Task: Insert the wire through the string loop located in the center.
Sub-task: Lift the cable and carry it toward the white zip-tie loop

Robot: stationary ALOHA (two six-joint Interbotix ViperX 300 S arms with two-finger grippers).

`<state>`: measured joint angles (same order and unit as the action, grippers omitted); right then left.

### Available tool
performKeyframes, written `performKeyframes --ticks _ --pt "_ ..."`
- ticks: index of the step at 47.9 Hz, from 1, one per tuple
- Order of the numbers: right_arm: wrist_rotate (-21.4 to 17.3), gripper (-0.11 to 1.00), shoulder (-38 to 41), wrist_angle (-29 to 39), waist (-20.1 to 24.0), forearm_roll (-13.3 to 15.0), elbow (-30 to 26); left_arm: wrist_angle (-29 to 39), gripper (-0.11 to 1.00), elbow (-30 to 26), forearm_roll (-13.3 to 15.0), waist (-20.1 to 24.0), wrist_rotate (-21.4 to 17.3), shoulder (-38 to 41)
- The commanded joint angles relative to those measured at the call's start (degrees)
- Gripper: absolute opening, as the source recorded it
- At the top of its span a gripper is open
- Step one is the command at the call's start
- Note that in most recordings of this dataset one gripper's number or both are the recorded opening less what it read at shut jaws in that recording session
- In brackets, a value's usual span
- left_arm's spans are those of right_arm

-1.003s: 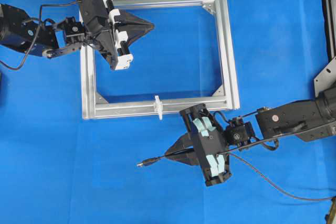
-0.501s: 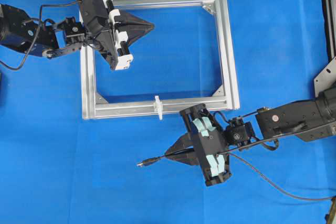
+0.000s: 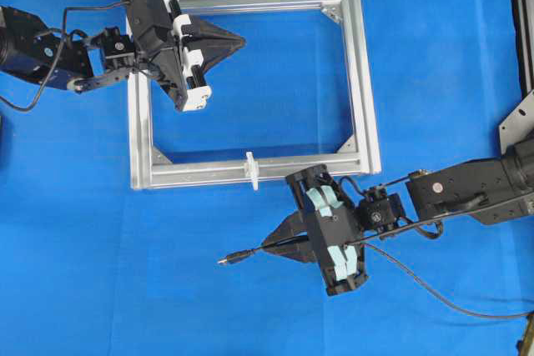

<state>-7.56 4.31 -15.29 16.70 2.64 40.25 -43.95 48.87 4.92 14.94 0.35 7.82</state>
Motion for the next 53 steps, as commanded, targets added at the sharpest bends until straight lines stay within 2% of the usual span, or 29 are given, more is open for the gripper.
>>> performKeyframes --ticks 1,28,53 --pt "0.09 -0.02 -1.58 -0.18 0.09 0.18 -1.14 -0.26 0.00 -0.44 -0.09 0.00 0.00 -1.67" --pt "0.09 -0.02 -2.02 -0.18 0.09 0.18 -0.44 -0.26 0.00 -0.35 -0.09 0.00 0.00 -1.67" --pt "-0.44 -0.02 -9.14 -1.05 0.09 -0.26 10.11 -0.26 0.00 -0.62 -0.09 -0.35 0.09 -1.67"
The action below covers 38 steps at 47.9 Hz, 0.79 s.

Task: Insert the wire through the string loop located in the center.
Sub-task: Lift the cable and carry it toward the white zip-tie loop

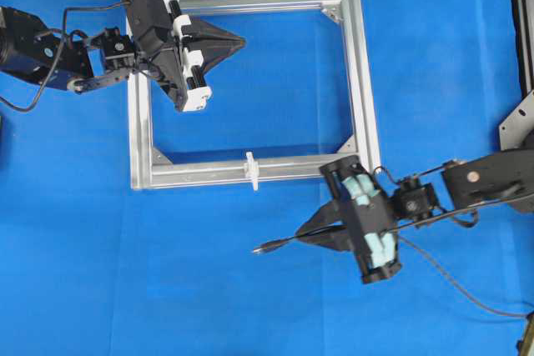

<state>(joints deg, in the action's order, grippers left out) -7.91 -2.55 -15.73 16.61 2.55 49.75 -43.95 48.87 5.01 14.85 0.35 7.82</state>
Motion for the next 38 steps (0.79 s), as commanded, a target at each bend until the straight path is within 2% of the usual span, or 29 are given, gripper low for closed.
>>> performKeyframes --ticks 1,21,38 --pt "-0.09 -0.02 -2.64 -0.62 0.18 -0.18 0.97 -0.26 0.00 -0.62 -0.18 -0.26 0.09 -1.67" --pt "-0.09 -0.02 -3.78 -0.70 -0.79 -0.26 2.46 -0.26 0.00 -0.62 -0.18 -0.26 0.09 -1.67" --pt "-0.09 -0.02 -3.69 -0.79 -8.26 -0.26 3.25 -0.26 0.00 -0.35 -0.18 -0.35 0.09 -1.67"
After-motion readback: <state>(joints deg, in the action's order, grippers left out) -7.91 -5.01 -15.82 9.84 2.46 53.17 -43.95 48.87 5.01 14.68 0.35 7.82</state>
